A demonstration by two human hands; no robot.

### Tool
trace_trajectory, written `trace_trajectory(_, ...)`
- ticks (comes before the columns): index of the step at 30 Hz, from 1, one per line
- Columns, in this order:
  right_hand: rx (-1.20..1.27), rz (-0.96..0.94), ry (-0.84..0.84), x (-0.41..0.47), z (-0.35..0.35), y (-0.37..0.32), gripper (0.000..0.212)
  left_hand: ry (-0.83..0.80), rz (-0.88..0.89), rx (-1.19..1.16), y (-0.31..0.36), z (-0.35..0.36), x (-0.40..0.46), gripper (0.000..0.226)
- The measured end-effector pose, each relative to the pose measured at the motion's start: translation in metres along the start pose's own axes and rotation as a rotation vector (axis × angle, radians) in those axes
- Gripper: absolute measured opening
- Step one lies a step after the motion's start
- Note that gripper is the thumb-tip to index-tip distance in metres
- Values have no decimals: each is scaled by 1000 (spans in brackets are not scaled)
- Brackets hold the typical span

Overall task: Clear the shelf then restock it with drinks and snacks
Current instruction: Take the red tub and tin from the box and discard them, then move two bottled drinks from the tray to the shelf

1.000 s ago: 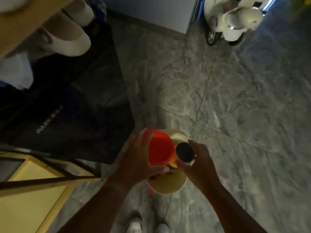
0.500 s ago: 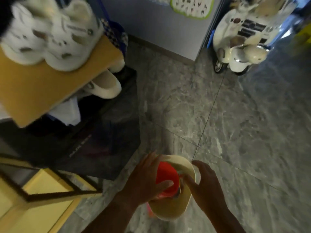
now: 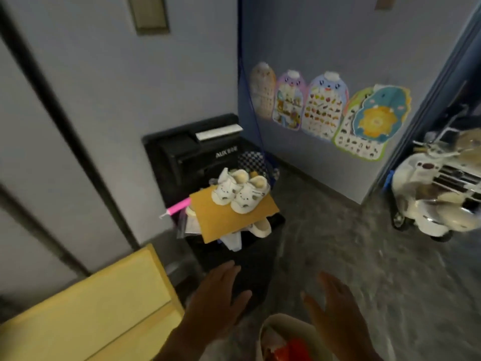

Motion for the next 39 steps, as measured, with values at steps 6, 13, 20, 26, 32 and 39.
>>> trace_trajectory(6,24,-482,-47,-25,-6,-222,60,359,-173,110,-53,-154,-152,66)
trace_trajectory(13,3,-929,-178,-204,69,-464,59,675,-545,183,-148,-249,-447,69)
trace_trajectory(20,37,-1275,-382,-489,181,-603,60,823,-928,190,-202,-219,-794,70)
trace_trajectory(26,41,-1457,-563,-710,258,-666,58,834,-1172,177,-221,-166,-1032,72)
trace_trajectory(32,-10,-1547,-655,-820,338,-707,63,793,-1287,126,-269,-141,-1140,70)
trace_trajectory(39,-32,-1430,-728,-826,449,-744,61,679,-1281,37,-388,-134,-1162,71)
Point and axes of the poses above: each hand's wrist, its own x-axis towards the middle knuckle, its own z-axis out of the palm, y = z × x, the point moved 7 cm from there along x, towards the middle knuckle, and after that the axes turned 10 degrees about -y, right-handed, at the moved point
